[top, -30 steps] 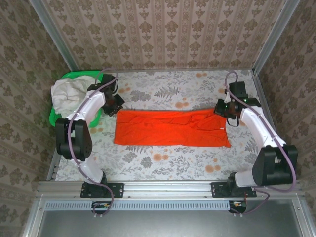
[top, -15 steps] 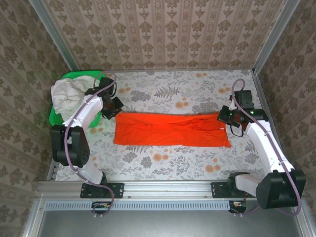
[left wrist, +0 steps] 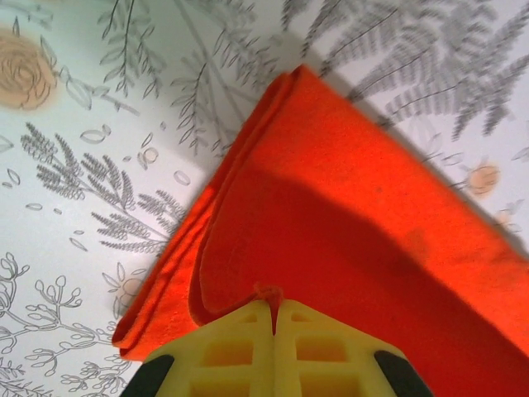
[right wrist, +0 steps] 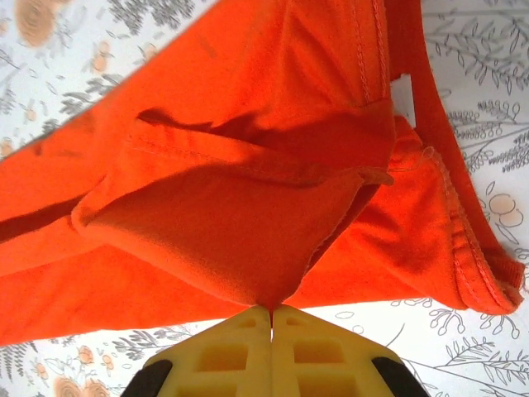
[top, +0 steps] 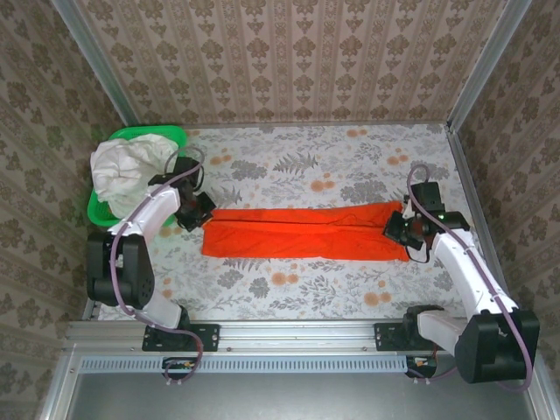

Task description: Fold and stack the t-shirts

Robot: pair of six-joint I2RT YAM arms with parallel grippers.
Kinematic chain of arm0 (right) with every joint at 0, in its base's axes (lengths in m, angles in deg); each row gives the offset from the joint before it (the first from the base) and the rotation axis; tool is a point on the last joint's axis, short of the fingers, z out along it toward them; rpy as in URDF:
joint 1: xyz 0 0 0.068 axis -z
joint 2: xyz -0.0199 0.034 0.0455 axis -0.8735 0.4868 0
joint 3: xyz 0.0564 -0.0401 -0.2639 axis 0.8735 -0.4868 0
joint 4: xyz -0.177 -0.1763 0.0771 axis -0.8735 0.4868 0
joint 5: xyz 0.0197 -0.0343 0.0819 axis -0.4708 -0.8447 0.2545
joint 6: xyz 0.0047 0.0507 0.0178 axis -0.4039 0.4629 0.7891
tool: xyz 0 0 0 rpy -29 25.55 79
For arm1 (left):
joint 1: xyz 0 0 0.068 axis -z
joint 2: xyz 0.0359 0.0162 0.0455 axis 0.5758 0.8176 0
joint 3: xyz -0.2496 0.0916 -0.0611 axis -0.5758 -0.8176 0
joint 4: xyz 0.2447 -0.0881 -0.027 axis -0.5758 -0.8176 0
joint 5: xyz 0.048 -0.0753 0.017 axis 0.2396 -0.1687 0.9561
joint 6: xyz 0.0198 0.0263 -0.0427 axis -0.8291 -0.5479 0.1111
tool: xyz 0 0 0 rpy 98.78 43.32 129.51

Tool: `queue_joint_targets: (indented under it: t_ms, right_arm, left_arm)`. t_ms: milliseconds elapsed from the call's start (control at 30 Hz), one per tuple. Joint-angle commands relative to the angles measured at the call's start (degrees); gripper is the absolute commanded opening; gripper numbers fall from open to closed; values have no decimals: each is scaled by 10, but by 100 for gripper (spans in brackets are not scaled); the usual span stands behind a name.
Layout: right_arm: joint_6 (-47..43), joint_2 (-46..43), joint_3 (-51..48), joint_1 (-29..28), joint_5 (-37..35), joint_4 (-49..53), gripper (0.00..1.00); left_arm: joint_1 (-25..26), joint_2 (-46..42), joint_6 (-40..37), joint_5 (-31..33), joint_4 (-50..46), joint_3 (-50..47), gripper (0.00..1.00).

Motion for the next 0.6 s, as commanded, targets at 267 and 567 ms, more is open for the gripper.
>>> queue_joint_targets:
  t_ms: [267,567]
  right_arm:
    - [6,53,-36,-3,10,-45,0]
    - [18,101,-42,-2,5,-49,0]
  left_arm:
    - [4,-14,2,-4,31,-89,0]
    - [7,-7,7,2,47,-119,0]
